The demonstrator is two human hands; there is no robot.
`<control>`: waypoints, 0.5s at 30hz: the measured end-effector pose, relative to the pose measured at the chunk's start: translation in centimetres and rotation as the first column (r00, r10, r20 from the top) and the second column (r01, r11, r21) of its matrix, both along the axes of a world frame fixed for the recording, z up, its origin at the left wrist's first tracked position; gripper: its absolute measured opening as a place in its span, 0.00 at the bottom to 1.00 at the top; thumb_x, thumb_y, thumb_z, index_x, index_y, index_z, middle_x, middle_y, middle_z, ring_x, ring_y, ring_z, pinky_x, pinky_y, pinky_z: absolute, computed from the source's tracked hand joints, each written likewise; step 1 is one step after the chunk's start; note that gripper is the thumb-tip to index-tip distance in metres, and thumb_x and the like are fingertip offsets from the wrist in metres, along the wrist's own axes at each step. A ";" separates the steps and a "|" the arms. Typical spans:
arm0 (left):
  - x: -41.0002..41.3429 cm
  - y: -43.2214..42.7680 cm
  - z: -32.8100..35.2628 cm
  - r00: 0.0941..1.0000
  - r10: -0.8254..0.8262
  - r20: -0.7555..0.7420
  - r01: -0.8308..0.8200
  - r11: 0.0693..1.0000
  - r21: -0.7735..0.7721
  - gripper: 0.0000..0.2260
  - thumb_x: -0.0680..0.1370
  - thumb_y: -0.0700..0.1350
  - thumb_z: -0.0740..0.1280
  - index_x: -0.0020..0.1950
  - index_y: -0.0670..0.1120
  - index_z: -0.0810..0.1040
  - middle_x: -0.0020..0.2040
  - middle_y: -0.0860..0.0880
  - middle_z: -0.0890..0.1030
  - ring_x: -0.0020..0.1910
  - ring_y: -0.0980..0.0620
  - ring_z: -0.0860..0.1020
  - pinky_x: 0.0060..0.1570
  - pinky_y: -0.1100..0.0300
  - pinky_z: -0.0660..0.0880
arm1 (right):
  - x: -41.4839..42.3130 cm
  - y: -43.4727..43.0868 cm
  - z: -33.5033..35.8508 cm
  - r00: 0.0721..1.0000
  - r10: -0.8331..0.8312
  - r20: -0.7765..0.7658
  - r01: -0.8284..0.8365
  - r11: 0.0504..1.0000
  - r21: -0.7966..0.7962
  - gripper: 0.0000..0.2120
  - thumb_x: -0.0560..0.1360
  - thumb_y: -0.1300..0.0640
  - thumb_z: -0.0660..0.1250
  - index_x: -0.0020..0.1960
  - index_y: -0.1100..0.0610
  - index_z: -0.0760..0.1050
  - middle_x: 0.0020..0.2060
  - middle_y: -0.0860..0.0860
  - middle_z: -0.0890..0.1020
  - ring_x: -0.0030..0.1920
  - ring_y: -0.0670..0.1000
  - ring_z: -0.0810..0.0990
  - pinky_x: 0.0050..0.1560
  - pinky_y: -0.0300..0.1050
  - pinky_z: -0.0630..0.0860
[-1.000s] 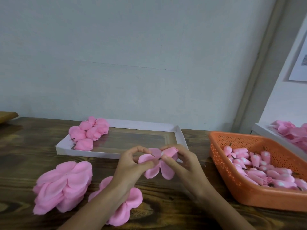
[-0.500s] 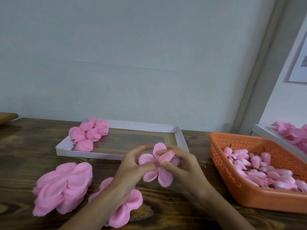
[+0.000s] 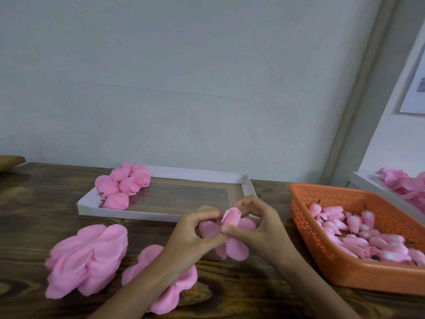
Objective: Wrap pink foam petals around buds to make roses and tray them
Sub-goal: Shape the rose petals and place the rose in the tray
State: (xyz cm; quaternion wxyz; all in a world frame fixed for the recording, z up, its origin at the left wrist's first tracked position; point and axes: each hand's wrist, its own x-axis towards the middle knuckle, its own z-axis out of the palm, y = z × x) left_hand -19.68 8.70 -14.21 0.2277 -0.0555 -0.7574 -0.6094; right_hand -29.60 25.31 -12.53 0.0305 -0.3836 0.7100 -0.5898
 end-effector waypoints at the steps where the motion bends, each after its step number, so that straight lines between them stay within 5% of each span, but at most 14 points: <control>1: 0.0 0.1 0.0 1.000 -0.008 0.001 0.008 1.000 -0.007 0.10 0.79 0.45 0.75 0.60 0.47 0.87 0.52 0.46 0.86 0.54 0.42 0.84 0.54 0.37 0.80 | 0.0 0.0 0.0 1.000 0.002 -0.009 -0.001 1.000 0.018 0.27 0.61 0.41 0.83 0.53 0.52 0.80 0.47 0.50 0.86 0.48 0.53 0.86 0.48 0.50 0.85; 6: 0.2 0.2 -0.1 1.000 -0.031 -0.001 0.031 0.999 0.021 0.14 0.79 0.46 0.75 0.65 0.49 0.85 0.57 0.49 0.88 0.60 0.45 0.85 0.60 0.41 0.82 | 0.4 -0.2 0.3 1.000 0.027 0.011 -0.027 1.000 0.009 0.27 0.62 0.41 0.82 0.52 0.56 0.81 0.46 0.50 0.86 0.47 0.49 0.85 0.47 0.39 0.81; 10: -0.1 0.1 -0.3 1.000 0.002 -0.013 -0.001 0.999 0.053 0.17 0.76 0.51 0.78 0.64 0.49 0.85 0.56 0.49 0.88 0.59 0.46 0.85 0.58 0.40 0.82 | 0.8 -0.2 0.5 0.999 0.017 0.039 -0.016 0.999 -0.040 0.23 0.65 0.49 0.84 0.54 0.57 0.82 0.47 0.51 0.87 0.48 0.52 0.87 0.47 0.46 0.84; 13: -0.3 -0.2 -0.2 0.994 0.094 -0.051 -0.088 0.990 0.108 0.18 0.69 0.59 0.78 0.57 0.56 0.87 0.52 0.51 0.88 0.57 0.49 0.86 0.54 0.51 0.84 | 1.0 -0.3 0.5 0.987 -0.003 0.159 0.021 0.994 -0.110 0.25 0.64 0.52 0.84 0.58 0.54 0.80 0.48 0.53 0.87 0.50 0.55 0.88 0.48 0.52 0.86; 15: -0.3 -0.6 -0.2 0.990 0.128 -0.062 -0.117 0.982 0.148 0.17 0.67 0.59 0.78 0.54 0.60 0.86 0.51 0.51 0.88 0.54 0.49 0.86 0.50 0.57 0.83 | 0.9 -0.3 0.5 0.970 -0.001 0.242 0.038 0.988 -0.148 0.25 0.66 0.57 0.84 0.59 0.54 0.79 0.48 0.53 0.87 0.49 0.54 0.88 0.45 0.47 0.85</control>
